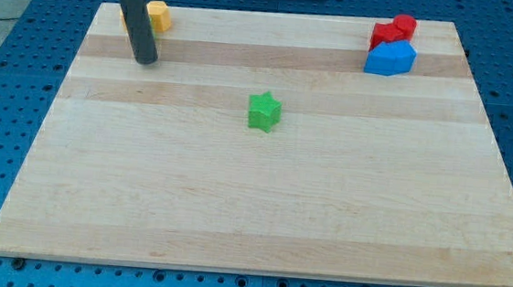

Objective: Move the green star to the bottom right of the hexagon

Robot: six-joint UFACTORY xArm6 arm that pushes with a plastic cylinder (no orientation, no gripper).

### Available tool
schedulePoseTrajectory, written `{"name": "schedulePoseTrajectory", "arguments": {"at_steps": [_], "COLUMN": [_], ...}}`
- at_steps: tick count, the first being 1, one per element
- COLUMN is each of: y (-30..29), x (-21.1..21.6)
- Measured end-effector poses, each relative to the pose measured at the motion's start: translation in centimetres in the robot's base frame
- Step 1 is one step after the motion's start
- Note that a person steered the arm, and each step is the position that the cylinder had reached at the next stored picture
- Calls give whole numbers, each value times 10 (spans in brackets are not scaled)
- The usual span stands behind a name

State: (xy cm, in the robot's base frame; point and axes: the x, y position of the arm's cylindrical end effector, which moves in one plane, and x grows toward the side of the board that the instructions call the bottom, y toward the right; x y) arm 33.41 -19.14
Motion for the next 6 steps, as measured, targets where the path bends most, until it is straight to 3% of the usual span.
{"name": "schedulePoseTrajectory", "arguments": {"at_steps": [1,4,5,6], "y": [22,167,212,214], "x": [46,142,124,101]}}
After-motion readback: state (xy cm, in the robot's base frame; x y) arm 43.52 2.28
